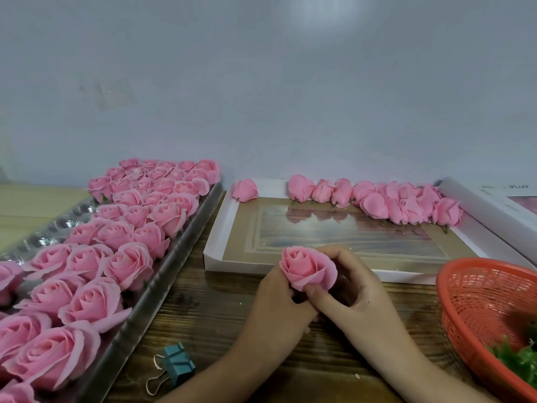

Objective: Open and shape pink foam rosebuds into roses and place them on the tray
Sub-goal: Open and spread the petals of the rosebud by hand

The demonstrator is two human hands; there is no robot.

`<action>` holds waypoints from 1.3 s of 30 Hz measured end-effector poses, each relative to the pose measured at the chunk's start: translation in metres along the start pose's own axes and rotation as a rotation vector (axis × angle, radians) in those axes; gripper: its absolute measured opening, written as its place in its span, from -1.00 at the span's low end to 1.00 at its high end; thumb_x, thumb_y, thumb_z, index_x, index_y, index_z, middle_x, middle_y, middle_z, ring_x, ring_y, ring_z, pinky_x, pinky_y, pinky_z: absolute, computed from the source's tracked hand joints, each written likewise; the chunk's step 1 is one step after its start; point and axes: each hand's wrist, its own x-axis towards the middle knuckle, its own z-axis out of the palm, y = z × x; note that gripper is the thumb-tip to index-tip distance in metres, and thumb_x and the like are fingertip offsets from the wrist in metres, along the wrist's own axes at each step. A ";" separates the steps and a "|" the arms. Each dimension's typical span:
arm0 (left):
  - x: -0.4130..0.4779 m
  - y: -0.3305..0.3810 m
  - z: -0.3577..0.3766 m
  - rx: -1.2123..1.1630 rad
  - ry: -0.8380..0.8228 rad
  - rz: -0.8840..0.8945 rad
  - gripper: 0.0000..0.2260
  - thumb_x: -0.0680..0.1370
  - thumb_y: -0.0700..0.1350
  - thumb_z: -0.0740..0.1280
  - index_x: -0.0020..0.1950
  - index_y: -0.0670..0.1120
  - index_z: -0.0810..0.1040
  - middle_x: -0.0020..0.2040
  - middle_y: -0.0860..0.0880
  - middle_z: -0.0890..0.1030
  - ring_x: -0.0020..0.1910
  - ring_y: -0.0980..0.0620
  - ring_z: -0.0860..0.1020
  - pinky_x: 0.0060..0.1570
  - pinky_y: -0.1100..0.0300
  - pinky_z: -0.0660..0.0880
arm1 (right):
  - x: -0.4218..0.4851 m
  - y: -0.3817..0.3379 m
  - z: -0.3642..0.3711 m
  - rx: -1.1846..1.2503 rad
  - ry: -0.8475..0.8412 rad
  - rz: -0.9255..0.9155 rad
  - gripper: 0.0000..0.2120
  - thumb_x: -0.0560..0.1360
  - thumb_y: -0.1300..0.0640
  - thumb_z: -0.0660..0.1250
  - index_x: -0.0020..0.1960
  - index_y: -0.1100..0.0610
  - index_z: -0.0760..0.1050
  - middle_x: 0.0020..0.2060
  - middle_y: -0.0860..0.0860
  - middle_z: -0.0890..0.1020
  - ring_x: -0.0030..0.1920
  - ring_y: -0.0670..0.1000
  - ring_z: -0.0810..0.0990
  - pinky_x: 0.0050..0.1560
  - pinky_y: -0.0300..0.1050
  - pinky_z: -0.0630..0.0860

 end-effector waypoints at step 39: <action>0.006 -0.001 -0.005 -0.425 0.163 -0.045 -0.64 0.41 -0.07 0.37 0.17 -0.14 0.54 -0.01 -0.11 0.66 -0.18 0.03 0.63 -0.30 0.22 0.59 | 0.005 0.002 -0.001 0.101 0.166 0.012 -0.47 0.29 -0.04 0.46 0.20 0.02 0.39 0.01 0.01 0.69 0.02 0.01 0.67 0.04 -0.11 0.59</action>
